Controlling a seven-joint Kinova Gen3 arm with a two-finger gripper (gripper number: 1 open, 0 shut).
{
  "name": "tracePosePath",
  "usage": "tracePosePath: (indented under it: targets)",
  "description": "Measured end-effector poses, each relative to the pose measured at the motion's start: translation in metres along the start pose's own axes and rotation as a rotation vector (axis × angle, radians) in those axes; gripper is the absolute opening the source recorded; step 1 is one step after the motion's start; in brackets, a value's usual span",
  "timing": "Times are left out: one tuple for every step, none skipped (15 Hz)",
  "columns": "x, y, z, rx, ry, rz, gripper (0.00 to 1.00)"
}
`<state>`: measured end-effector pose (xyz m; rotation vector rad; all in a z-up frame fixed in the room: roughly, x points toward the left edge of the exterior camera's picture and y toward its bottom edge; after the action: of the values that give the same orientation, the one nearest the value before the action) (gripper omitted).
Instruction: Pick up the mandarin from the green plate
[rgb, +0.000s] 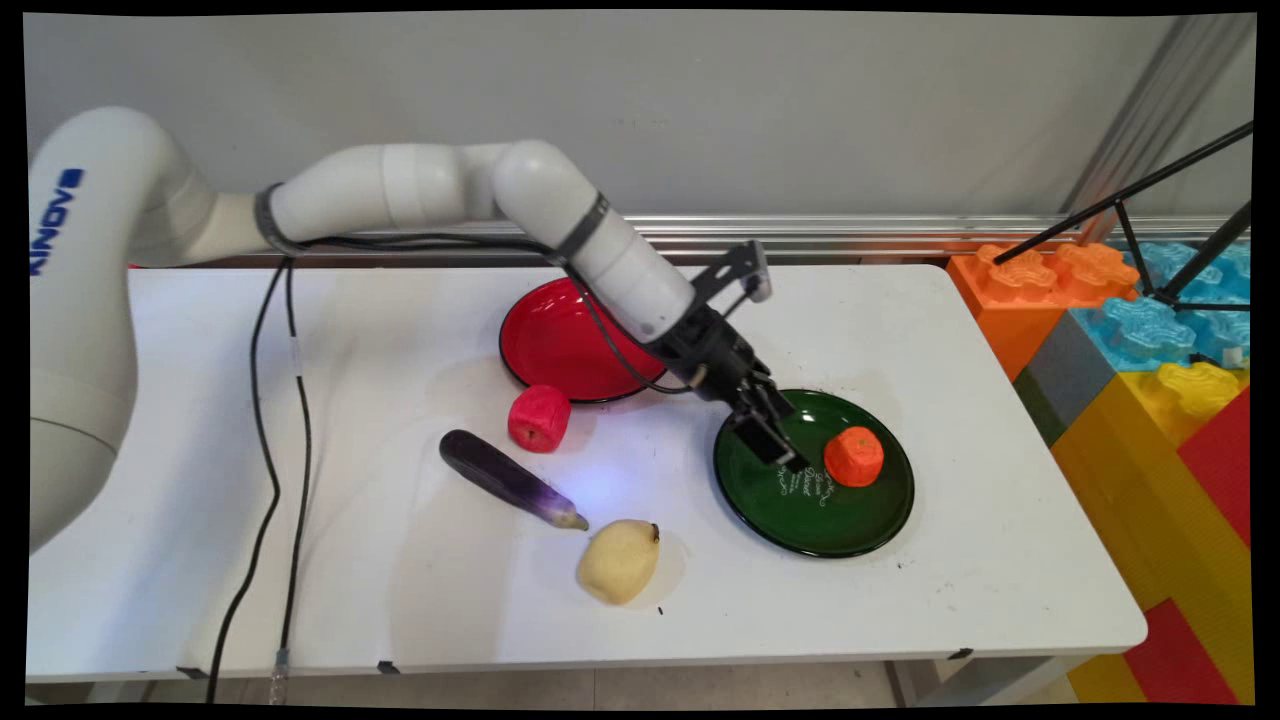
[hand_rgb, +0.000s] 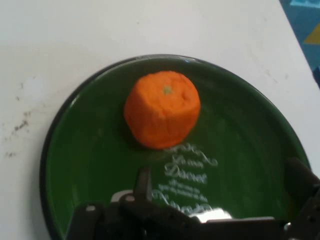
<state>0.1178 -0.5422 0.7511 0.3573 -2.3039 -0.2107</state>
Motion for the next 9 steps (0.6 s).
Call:
tracePosePath:
  targets:
    - [0.002,-0.002,0.008,0.003,0.006,-0.001,1.0]
    - [0.004,-0.004,0.016,0.005,0.012,-0.002,1.0]
    - [0.006,-0.006,0.022,0.007,0.017,-0.003,1.0]
    - [0.008,-0.007,0.03,0.008,0.022,-0.003,1.0]
    - [0.01,-0.009,0.036,0.01,0.026,-0.003,1.0]
    - [0.011,-0.009,0.04,0.01,0.029,-0.002,1.0]
    - [0.013,-0.01,0.046,0.01,0.033,0.0,1.0]
    - [0.014,-0.011,0.05,0.011,0.036,0.001,1.0]
    - [0.015,-0.012,0.054,0.011,0.038,0.002,1.0]
